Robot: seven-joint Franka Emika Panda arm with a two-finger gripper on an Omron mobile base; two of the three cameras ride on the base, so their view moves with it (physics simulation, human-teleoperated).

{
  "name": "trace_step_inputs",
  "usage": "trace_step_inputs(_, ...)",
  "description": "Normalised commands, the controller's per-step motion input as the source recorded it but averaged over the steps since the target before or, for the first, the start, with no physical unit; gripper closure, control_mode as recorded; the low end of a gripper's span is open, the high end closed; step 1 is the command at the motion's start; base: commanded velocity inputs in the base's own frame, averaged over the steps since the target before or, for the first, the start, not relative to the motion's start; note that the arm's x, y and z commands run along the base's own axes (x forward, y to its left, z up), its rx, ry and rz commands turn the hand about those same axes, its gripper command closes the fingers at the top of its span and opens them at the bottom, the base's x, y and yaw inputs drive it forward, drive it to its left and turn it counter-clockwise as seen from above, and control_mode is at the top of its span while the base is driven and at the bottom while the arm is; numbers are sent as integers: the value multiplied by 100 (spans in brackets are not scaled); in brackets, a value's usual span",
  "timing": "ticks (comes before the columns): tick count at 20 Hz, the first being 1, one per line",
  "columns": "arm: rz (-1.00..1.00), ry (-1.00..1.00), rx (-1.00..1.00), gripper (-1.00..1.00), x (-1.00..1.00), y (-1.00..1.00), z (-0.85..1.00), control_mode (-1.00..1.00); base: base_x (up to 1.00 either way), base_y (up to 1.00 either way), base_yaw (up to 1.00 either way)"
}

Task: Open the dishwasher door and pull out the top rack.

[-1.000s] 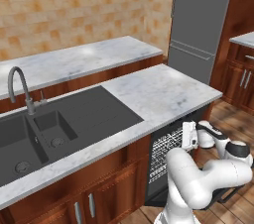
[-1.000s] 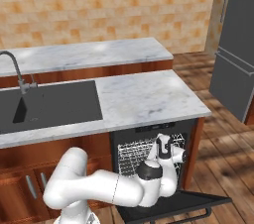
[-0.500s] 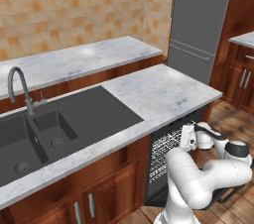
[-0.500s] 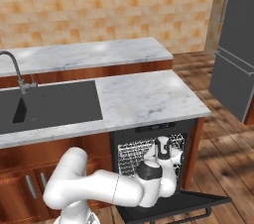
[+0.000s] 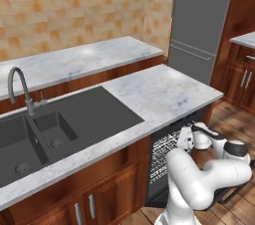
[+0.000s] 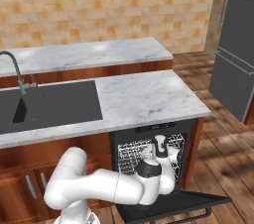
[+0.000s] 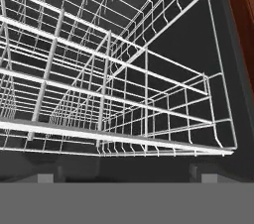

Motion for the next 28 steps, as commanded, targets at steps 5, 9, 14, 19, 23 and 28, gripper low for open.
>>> trace_step_inputs(5, 0, 0, 14, -100, 1, -19, -78, -100, 0, 0, 0)
trace_step_inputs(9, 0, 0, 10, -100, 0, -23, -82, -100, 0, 0, 0)
trace_step_inputs(14, 0, 0, 9, -100, 0, -18, -73, -100, 0, 0, 0)
trace_step_inputs(19, 0, -3, 7, -100, 0, -7, -60, -100, 0, 0, 0)
trace_step_inputs(23, 0, -4, 9, -100, 0, -2, -60, -100, 0, 0, 0)
trace_step_inputs(28, 1, -6, 12, -100, 3, 0, -52, -100, 0, 0, 0)
